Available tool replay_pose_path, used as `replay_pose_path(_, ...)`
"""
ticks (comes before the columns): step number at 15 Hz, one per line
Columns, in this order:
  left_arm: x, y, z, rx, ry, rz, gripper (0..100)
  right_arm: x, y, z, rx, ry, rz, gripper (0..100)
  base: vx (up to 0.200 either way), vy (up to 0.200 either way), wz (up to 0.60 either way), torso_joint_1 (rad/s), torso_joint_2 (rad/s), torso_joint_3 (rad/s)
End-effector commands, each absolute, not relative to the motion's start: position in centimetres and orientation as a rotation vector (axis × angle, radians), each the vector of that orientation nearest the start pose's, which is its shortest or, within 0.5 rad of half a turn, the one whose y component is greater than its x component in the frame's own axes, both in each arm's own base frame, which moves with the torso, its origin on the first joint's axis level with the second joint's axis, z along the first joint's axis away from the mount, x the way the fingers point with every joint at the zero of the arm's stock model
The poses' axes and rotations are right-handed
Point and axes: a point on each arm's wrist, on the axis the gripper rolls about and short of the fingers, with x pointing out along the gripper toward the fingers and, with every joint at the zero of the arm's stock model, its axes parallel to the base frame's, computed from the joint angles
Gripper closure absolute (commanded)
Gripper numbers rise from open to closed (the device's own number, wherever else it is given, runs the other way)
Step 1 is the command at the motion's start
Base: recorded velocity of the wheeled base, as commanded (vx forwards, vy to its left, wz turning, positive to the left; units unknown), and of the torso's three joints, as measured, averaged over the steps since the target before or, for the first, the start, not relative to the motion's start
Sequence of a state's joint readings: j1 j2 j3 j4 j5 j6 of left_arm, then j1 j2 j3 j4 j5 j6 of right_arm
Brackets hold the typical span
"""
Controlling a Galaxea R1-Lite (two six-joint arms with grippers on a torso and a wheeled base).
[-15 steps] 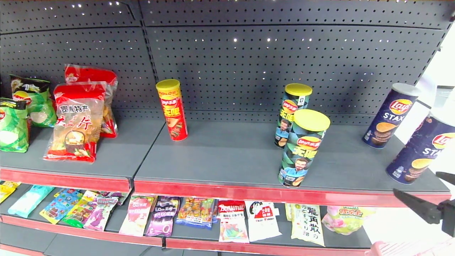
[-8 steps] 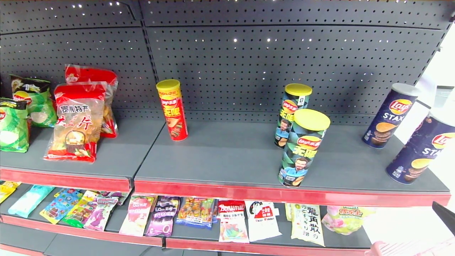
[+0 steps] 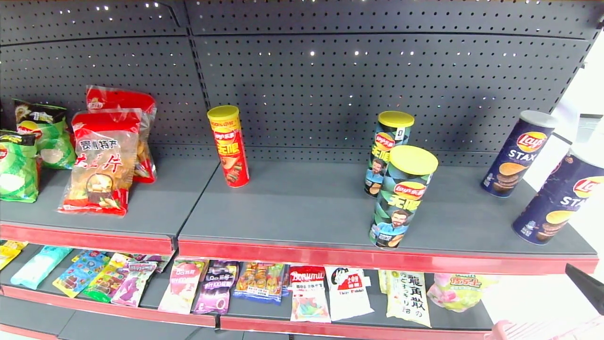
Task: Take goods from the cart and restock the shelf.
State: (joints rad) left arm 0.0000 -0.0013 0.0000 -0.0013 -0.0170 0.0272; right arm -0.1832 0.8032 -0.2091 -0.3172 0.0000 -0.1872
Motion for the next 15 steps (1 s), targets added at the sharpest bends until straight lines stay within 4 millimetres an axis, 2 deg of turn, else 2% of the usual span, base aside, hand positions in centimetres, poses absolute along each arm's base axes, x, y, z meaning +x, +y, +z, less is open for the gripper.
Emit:
replay_pose_path(1,-2.3,0.0,7.6,0.028,-0.002,-0.017,0,7.9,-1.5,15.1,-0.161,0.312,-0.156,0,0.000,0.000,-0.60,0.007,0.01,0.007)
replay_pose_path(5,-2.3,0.0,7.6,0.028,-0.002,-0.017,0,8.0,-1.5,15.1,-0.170,0.317,-0.149,0,0.000,0.000,-0.60,0.004,0.00,0.002)
replay_pose_path(7,-2.3,0.0,7.6,0.028,-0.002,-0.017,0,8.4,-1.4,15.1,-0.168,0.321,-0.134,0,0.000,0.000,0.00,0.000,0.00,0.000)
replay_pose_path(11,-2.3,0.0,7.6,0.028,-0.002,-0.017,0,12.8,0.2,15.7,-0.159,0.268,0.040,0,0.000,0.000,0.00,0.000,0.00,0.000)
replay_pose_path(15,-2.3,0.0,7.6,0.028,-0.002,-0.017,0,16.8,4.7,14.7,-0.110,0.326,0.285,0,0.000,0.000,0.00,0.000,0.00,0.000)
